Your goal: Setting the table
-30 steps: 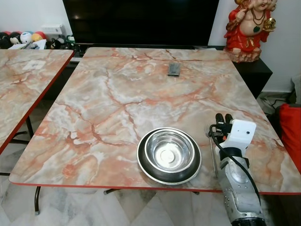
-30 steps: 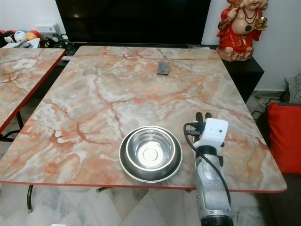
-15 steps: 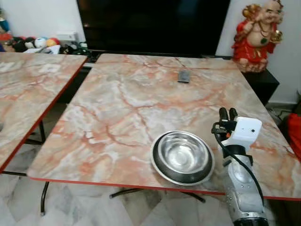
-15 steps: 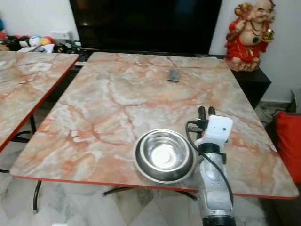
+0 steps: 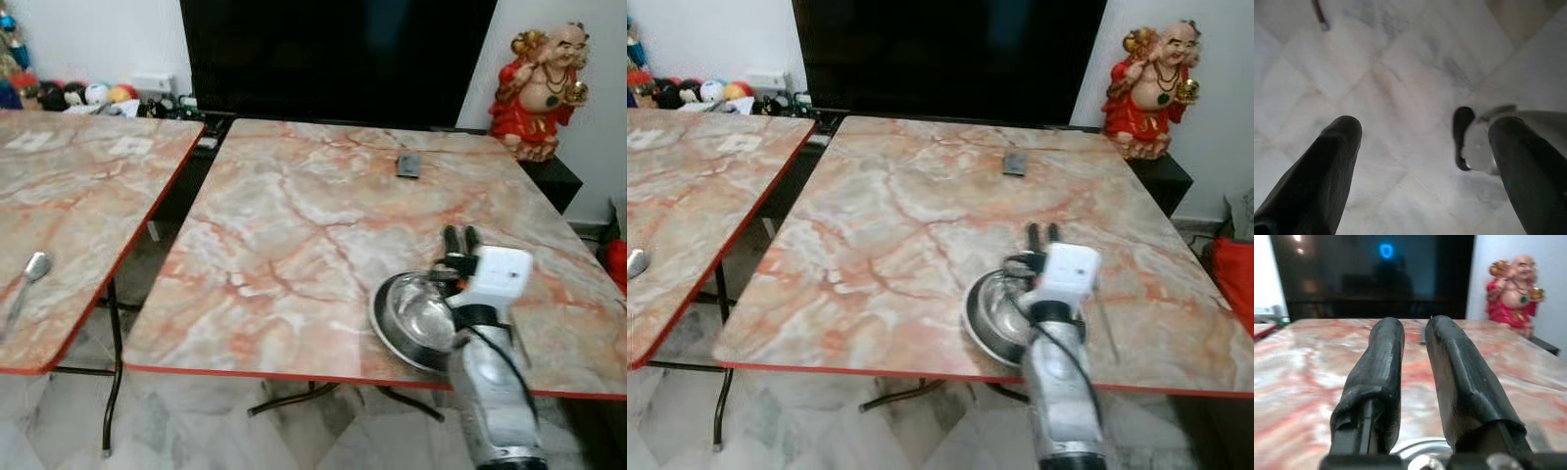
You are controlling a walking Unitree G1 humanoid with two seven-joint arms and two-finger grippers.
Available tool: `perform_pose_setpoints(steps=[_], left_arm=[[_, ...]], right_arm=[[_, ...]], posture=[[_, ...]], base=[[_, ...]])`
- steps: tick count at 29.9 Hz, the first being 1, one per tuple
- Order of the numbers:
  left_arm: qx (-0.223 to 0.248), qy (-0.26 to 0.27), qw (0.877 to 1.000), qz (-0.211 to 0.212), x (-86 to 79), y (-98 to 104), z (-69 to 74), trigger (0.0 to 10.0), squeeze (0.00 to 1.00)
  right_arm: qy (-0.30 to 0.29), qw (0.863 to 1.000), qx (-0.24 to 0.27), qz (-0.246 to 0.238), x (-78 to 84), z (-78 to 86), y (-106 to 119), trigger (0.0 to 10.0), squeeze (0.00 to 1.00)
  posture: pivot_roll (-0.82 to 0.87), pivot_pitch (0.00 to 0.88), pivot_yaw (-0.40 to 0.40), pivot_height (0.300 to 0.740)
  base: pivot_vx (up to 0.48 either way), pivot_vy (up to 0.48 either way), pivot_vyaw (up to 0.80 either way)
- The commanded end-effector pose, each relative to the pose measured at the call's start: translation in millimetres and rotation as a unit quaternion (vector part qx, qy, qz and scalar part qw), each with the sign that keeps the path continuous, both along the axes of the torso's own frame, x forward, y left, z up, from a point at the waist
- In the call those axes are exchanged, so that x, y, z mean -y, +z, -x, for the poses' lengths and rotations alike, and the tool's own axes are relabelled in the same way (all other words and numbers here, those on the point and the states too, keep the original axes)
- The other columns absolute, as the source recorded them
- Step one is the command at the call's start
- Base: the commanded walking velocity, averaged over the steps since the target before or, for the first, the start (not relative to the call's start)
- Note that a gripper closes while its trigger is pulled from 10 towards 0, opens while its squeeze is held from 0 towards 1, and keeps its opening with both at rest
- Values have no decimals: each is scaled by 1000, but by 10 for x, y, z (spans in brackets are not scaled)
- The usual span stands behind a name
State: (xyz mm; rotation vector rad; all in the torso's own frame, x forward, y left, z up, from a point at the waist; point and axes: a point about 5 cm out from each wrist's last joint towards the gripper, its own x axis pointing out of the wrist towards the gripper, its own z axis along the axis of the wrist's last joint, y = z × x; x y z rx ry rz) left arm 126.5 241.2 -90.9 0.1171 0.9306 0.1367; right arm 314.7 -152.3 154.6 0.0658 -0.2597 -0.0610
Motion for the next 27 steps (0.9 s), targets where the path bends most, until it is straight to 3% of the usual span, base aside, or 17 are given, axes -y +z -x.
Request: perform_pose_setpoints(steps=[1,12,27], left_arm=[[-7,8,1000,6,44,-31,54,10000,0],[6,8,1000,7,59,-3,-40,10000,0],[10,7,1000,7,69,-1,-42,10000,0]], right_arm=[[-15,1000,7,4,101,11,37,10000,0],[-10,1000,12,2,93,-17,74,10000,0],[0,1000,13,1,32,-37,95,10000,0]], posture=[[43,51,-17,740],[45,45,-33,740],[35,61,-26,740]], base=[[0,379,0],[0,380,0],[0,379,0]])
